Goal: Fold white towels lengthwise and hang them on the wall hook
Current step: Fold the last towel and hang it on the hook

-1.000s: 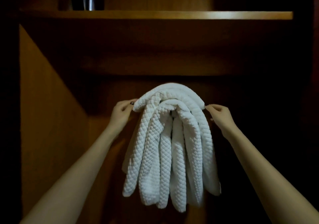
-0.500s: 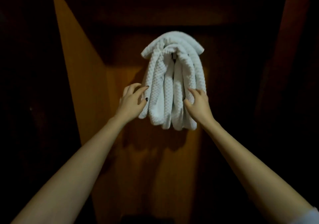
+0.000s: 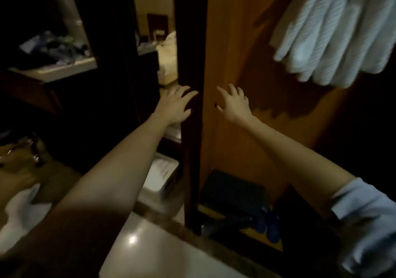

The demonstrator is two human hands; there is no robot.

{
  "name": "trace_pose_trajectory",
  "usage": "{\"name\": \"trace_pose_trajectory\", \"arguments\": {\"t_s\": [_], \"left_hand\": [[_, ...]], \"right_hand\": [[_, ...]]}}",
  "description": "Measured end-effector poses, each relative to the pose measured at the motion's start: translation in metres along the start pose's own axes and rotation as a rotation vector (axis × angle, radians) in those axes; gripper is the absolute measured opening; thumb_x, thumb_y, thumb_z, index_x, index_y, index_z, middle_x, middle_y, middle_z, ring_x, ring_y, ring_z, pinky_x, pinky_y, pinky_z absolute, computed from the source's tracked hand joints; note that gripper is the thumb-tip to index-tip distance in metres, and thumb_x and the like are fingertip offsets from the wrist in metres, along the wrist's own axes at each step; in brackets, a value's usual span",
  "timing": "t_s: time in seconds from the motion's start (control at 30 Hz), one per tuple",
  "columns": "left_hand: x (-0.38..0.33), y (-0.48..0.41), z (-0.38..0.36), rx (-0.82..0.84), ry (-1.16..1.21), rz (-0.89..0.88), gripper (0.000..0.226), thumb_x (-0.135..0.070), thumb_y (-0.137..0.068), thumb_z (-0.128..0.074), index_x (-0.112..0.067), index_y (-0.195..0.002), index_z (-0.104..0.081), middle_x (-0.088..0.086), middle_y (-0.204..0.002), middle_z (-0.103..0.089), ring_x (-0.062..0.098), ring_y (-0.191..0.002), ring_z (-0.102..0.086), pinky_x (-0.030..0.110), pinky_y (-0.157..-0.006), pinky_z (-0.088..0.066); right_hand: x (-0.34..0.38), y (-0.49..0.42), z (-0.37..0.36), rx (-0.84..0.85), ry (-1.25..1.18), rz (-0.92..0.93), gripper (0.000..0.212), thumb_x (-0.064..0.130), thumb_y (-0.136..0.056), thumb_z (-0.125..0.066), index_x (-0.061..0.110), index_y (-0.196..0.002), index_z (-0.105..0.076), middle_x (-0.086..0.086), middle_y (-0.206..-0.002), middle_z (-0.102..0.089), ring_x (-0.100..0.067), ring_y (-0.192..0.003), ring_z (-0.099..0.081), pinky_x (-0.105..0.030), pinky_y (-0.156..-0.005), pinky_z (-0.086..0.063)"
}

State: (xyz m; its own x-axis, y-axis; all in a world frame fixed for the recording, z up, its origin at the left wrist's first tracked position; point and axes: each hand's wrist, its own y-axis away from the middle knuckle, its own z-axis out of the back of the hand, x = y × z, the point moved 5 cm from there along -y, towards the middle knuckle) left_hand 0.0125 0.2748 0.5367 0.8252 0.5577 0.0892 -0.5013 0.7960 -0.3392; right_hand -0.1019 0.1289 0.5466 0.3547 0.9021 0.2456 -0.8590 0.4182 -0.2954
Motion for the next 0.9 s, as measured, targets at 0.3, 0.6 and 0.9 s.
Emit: {"name": "trace_pose_trajectory", "arguments": {"t_s": [0.3, 0.6, 0.9], "left_hand": [[0.162, 0.238, -0.108, 0.331, 0.068, 0.332, 0.069, -0.041, -0.093, -0.051, -0.024, -0.150, -0.016, 0.004, -0.156, -0.018, 0.028, -0.143, -0.013, 0.054, -0.114, -0.015], [0.295, 0.425, -0.147, 0.403, 0.134, 0.627, 0.067, -0.037, -0.090, -0.054, -0.022, -0.148, -0.024, 0.005, -0.152, -0.026, 0.028, -0.140, -0.021, 0.055, -0.110, -0.024], [0.430, 0.514, -0.196, 0.456, 0.179, 0.979, 0.063, -0.028, -0.091, -0.054, -0.019, -0.147, -0.027, 0.009, -0.152, -0.027, 0.031, -0.139, -0.023, 0.052, -0.110, -0.028]], "right_hand": [[0.214, 0.073, -0.211, 0.419, -0.036, 0.070, 0.065, 0.033, -0.098, -0.051, 0.023, -0.153, -0.020, -0.015, -0.159, -0.013, -0.042, -0.144, -0.009, -0.060, -0.113, -0.018], [0.397, 0.131, -0.347, 0.702, 0.005, 0.274, 0.066, 0.039, -0.098, -0.048, 0.024, -0.154, -0.015, -0.013, -0.160, -0.012, -0.039, -0.146, -0.007, -0.061, -0.114, -0.015], [0.551, 0.094, -0.449, 0.824, 0.097, 0.535, 0.067, 0.033, -0.099, -0.048, 0.024, -0.155, -0.011, -0.013, -0.160, -0.013, -0.039, -0.146, -0.009, -0.057, -0.116, -0.017]]}}
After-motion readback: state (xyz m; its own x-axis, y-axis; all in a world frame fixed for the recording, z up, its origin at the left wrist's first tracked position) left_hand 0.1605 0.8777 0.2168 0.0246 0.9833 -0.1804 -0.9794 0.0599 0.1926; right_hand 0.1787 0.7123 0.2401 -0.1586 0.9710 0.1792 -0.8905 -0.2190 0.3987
